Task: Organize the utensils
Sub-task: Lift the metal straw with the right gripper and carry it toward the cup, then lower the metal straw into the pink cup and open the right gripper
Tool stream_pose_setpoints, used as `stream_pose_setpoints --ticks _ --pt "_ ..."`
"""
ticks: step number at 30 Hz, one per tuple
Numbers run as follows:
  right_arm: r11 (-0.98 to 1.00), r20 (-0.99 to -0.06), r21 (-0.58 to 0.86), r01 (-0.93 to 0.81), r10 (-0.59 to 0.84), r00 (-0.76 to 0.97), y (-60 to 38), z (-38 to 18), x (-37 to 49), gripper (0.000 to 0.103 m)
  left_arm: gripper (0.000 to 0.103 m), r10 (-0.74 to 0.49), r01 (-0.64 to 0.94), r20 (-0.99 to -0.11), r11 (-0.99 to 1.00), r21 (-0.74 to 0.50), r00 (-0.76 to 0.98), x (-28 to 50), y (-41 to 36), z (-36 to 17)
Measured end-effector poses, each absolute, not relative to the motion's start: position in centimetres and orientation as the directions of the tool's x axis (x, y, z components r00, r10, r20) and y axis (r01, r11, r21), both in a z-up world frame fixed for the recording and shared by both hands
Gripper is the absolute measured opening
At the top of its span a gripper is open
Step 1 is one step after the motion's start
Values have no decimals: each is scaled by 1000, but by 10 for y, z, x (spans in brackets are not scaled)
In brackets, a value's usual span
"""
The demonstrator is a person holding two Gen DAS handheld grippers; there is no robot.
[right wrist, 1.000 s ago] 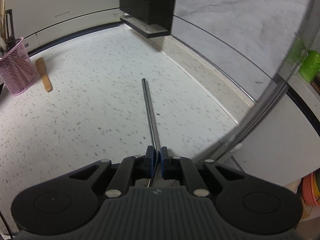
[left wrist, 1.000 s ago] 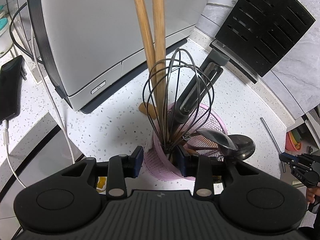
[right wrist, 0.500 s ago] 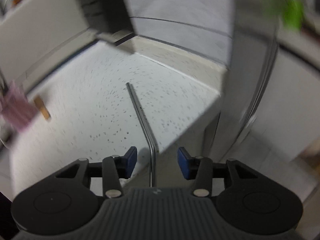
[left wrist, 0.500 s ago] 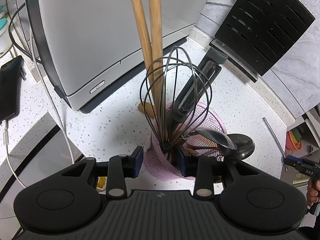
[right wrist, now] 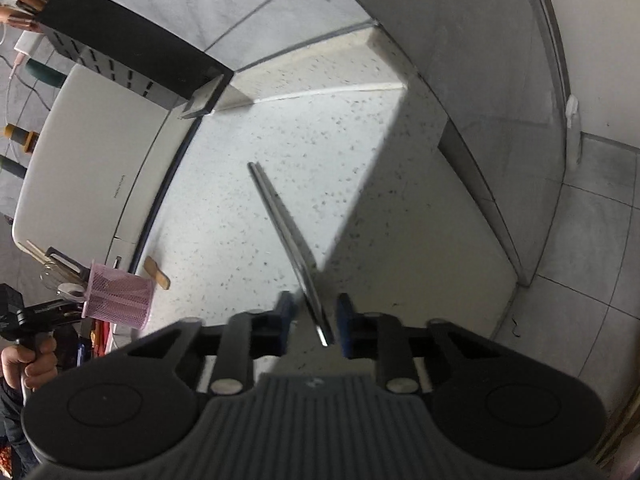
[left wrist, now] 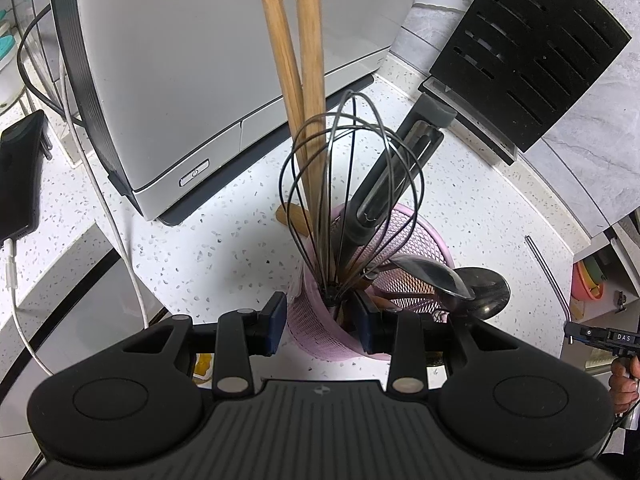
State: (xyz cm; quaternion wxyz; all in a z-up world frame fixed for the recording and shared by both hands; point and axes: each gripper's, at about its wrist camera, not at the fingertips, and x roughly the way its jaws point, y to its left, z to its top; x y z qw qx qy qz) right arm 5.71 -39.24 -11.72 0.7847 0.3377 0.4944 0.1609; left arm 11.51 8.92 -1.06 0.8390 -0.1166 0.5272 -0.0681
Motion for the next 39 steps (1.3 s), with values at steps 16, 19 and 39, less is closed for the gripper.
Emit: stream_pose_setpoints --ticks 16,19,39 --pt "875 -771 465 -135 475 424 -353 -62 46 4 42 -234 -18 -872 963 -268 430 117 90 -13" --pt "904 -795 368 -218 428 430 -333 -32 48 4 40 -227 -10 -872 966 -257 434 118 87 -12" --pt "729 -921 -129 -672 163 353 -171 95 77 4 41 -214 -3 -875 971 -239 434 120 85 -14"
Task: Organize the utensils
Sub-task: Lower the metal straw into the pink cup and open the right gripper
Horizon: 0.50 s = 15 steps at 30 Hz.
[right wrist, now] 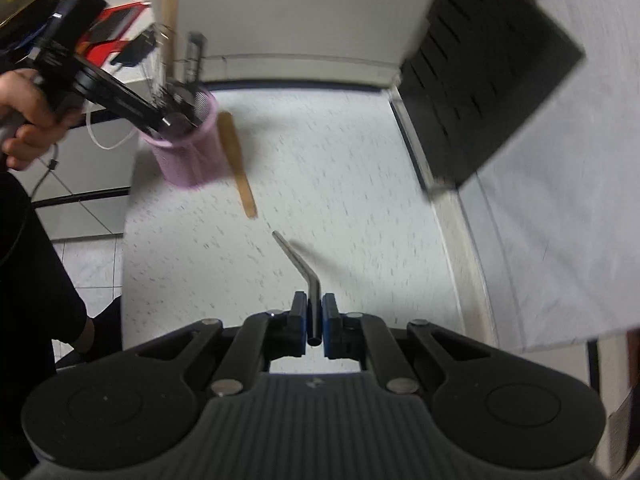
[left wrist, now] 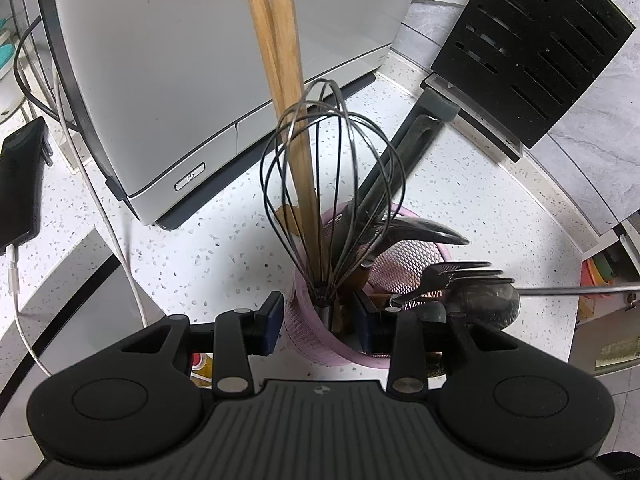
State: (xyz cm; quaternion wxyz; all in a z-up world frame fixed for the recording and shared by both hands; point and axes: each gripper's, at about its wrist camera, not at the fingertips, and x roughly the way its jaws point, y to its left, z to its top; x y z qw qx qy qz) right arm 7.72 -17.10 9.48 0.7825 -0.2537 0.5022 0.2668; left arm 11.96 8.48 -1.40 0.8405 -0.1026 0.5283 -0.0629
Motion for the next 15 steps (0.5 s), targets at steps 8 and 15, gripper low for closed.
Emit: stream_pose_setpoints --ticks 8,15 --pt "641 -893 -220 -735 171 416 -125 154 71 4 41 -224 -3 -874 968 -250 432 119 88 -13" --pt "570 -878 -276 -774 177 444 -83 172 73 4 41 -226 -9 -870 967 -255 439 117 91 -10"
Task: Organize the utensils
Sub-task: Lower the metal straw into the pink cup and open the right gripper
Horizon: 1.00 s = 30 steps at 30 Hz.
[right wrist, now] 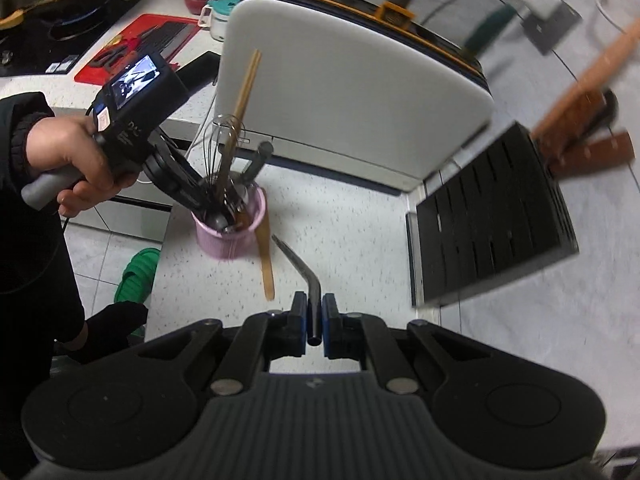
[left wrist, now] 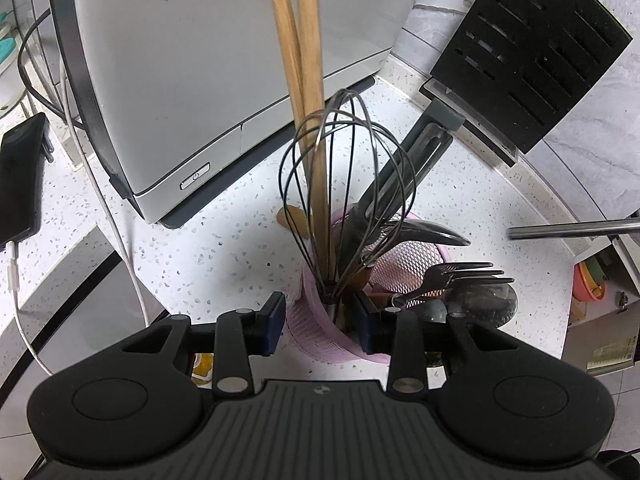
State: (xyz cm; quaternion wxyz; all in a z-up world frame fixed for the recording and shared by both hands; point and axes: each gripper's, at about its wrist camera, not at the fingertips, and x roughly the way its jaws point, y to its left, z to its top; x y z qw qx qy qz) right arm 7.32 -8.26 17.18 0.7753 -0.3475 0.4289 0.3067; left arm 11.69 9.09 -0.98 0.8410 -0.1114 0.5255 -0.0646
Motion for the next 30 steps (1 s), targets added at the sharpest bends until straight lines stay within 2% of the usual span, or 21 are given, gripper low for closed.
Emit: stream_pose_setpoints --ticks 17,30 --pt "404 -908 -318 -858 131 399 4 122 104 4 41 -235 9 -869 966 -257 436 117 89 -12" --pt "369 -918 -290 -883 154 366 60 100 141 4 41 -252 16 -866 962 -272 432 119 92 -14"
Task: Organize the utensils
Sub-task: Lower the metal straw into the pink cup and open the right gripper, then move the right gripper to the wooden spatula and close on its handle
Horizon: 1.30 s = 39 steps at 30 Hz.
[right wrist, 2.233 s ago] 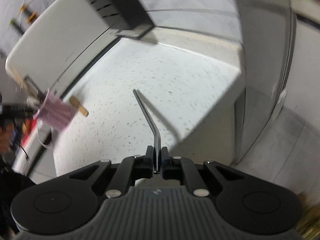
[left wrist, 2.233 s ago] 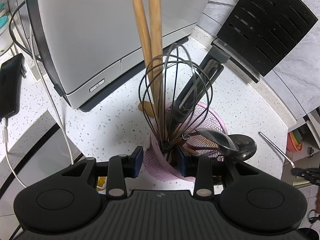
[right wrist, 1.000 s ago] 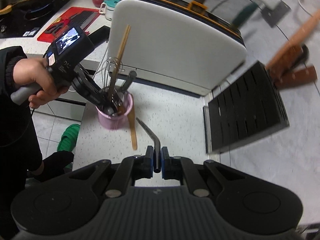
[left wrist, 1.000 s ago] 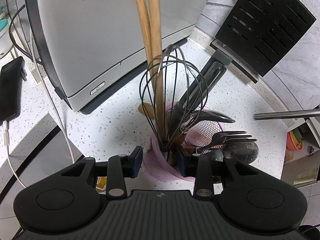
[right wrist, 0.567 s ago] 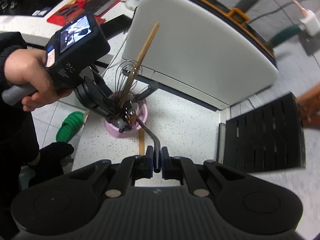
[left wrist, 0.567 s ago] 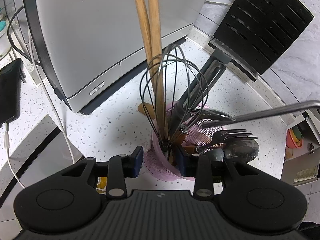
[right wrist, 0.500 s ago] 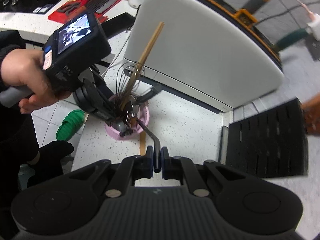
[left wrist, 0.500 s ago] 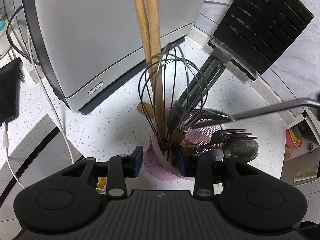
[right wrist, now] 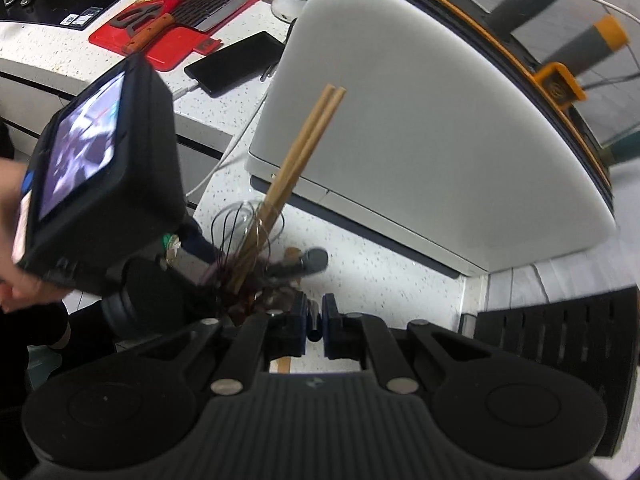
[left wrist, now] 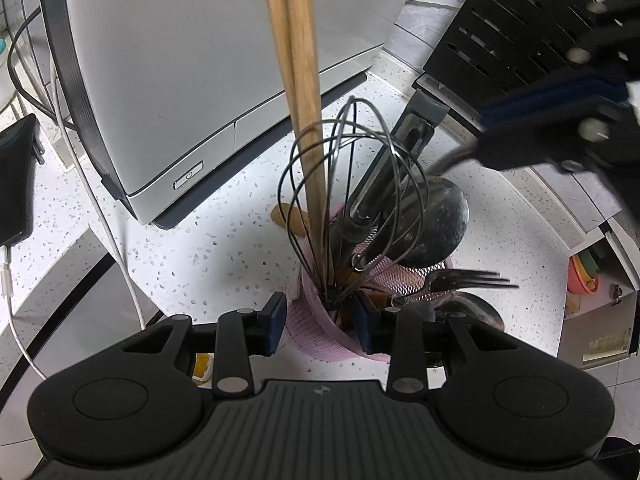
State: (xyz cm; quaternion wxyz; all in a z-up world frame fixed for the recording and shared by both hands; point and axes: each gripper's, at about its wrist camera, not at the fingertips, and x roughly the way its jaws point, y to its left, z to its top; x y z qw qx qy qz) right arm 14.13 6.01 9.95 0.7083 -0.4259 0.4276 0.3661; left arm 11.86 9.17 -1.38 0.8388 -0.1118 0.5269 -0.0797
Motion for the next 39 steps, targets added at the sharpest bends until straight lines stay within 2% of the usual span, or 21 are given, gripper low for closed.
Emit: stream_pose_setpoints --ticks 21,26,30,39 --pt "408 -924 -218 -887 207 322 84 82 156 5 41 -248 -9 -867 960 -279 433 119 100 -17" --pt "429 -912 -193 -882 252 322 72 93 152 16 41 -242 -12 -869 962 -274 433 120 96 -18" --pt "471 -901 -120 -874 318 295 52 107 154 17 42 -245 -10 -868 961 -276 432 121 96 -18" --pt "543 -884 -100 -834 337 325 6 116 160 18 44 -239 -13 -869 962 -271 434 120 94 -16"
